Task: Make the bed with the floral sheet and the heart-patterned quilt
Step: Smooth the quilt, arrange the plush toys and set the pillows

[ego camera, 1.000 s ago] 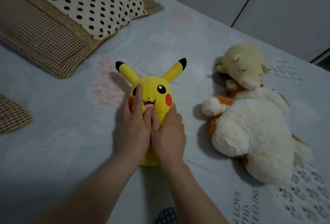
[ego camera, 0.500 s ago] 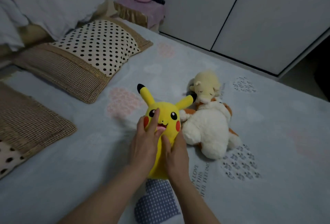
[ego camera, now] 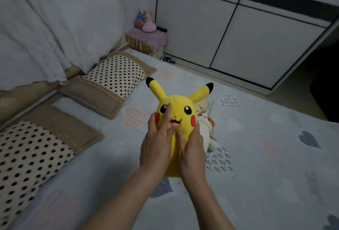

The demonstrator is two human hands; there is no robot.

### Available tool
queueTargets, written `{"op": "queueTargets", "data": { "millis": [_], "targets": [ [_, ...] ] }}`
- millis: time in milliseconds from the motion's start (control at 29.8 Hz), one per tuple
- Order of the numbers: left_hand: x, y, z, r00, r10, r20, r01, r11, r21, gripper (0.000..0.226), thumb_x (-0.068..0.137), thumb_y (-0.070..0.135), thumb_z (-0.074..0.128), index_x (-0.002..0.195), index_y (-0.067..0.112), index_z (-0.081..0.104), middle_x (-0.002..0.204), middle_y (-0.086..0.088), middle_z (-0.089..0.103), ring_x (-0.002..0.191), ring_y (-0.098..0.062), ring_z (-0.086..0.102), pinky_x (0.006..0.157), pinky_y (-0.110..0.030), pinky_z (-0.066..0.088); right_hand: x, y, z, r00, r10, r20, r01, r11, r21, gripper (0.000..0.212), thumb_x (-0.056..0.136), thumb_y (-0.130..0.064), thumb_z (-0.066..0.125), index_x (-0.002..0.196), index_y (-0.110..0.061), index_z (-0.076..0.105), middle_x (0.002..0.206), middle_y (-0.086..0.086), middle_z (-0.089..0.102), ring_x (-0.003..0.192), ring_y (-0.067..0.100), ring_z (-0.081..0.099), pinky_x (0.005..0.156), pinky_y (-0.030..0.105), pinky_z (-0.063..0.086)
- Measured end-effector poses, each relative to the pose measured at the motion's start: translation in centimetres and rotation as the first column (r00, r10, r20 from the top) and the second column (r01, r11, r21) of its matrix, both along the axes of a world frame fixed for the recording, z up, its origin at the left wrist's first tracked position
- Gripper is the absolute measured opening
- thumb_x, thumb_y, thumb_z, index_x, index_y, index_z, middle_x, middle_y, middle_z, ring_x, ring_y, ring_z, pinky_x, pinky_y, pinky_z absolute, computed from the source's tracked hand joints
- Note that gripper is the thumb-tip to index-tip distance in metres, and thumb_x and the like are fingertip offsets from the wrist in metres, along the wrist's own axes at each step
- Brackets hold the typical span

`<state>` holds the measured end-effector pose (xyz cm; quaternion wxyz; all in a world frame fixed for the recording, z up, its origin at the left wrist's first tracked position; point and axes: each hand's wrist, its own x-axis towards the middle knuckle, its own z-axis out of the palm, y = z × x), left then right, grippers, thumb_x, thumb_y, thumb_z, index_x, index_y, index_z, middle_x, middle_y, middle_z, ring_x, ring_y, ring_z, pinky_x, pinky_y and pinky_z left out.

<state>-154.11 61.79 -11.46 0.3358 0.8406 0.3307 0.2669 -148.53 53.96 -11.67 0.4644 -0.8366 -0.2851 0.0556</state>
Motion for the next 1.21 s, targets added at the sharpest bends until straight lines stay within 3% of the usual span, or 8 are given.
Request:
{"op": "queueTargets", "data": {
  "millis": [101,235,302,436,670,804,1039,1207],
  "targets": [
    [-2.2,-1.6,5.0,0.999,0.049,0.001,-0.049,0.998,0.028,0.057,0.096,0.060,0.019,0.148,0.057,-0.002,0.157,-0.001,0.018,0.123,-0.024,0.052,0.084,-0.041,0.052,-1.7,-1.6,4.8,1.000,0.013,0.028,-0.013,1.000,0.009,0.063,0.101,-0.042,0.045,0.156,-0.028,0.017,0.124,-0.001,0.051,0.116,0.017,0.048,0.079,0.022,0.029],
    [-6.6,-4.3,10.3,0.992,0.124,0.037,-0.127,0.988,0.088,0.058,0.097,0.059,0.020,0.151,0.053,0.001,0.157,-0.004,0.020,0.128,-0.024,0.049,0.086,-0.041,0.051,-5.4,-3.6,9.4,0.997,0.075,0.033,-0.076,0.997,0.030,0.062,0.101,-0.047,0.042,0.154,-0.028,0.018,0.133,0.006,0.053,0.120,0.025,0.052,0.086,0.036,0.042],
    [-8.4,-5.0,11.9,0.987,0.150,0.051,-0.156,0.981,0.119,0.058,0.097,0.059,0.021,0.151,0.053,0.000,0.157,-0.005,0.020,0.130,-0.023,0.048,0.087,-0.040,0.051,-7.0,-4.1,11.0,0.993,0.109,0.039,-0.111,0.993,0.046,0.061,0.101,-0.048,0.041,0.154,-0.027,0.018,0.133,0.006,0.053,0.120,0.025,0.051,0.084,0.034,0.039],
    [-10.8,-5.5,13.2,0.978,0.201,0.054,-0.206,0.972,0.113,0.058,0.096,0.060,0.021,0.149,0.057,-0.003,0.159,-0.004,0.016,0.137,-0.024,0.041,0.091,-0.041,0.050,-9.3,-4.4,12.2,0.989,0.138,0.043,-0.141,0.988,0.062,0.061,0.102,-0.046,0.040,0.155,-0.026,0.016,0.135,0.005,0.051,0.120,0.022,0.049,0.082,0.029,0.032],
    [-17.3,-5.5,14.9,0.966,0.247,0.081,-0.258,0.950,0.178,0.059,0.097,0.058,0.021,0.151,0.053,0.000,0.155,-0.005,0.023,0.120,-0.027,0.056,0.080,-0.038,0.052,-15.7,-3.7,13.9,0.984,0.151,0.091,-0.159,0.984,0.084,0.059,0.100,-0.053,0.038,0.152,-0.030,0.021,0.123,0.004,0.055,0.110,0.024,0.056,0.084,0.041,0.047],
    [-24.7,-5.0,14.9,0.961,0.247,0.121,-0.269,0.938,0.217,0.060,0.097,0.057,0.022,0.153,0.048,0.005,0.152,-0.007,0.027,0.113,-0.028,0.059,0.070,-0.032,0.048,-23.2,-3.2,14.0,0.978,0.152,0.140,-0.167,0.981,0.100,0.061,0.100,-0.053,0.038,0.153,-0.030,0.019,0.122,0.005,0.055,0.109,0.025,0.054,0.084,0.040,0.047],
    [-46.1,-5.2,13.7,0.923,0.360,0.139,-0.385,0.886,0.260,0.058,0.101,0.053,0.028,0.153,0.050,0.003,0.156,-0.008,0.025,0.118,-0.027,0.057,0.070,-0.035,0.051,-44.0,-2.6,12.8,0.956,0.257,0.144,-0.273,0.957,0.101,0.062,0.098,-0.051,0.037,0.154,-0.031,0.017,0.122,0.000,0.053,0.103,0.013,0.050,0.079,0.029,0.034],
    [-53.6,-4.0,14.1,0.916,0.374,0.146,-0.399,0.886,0.235,0.058,0.098,0.058,0.023,0.152,0.052,0.002,0.158,-0.005,0.021,0.121,-0.026,0.056,0.074,-0.038,0.054,-51.0,-1.1,13.5,0.937,0.319,0.144,-0.336,0.935,0.115,0.062,0.100,-0.047,0.039,0.156,-0.032,0.014,0.137,0.002,0.050,0.121,0.021,0.050,0.086,0.026,0.034]
  ]
}}
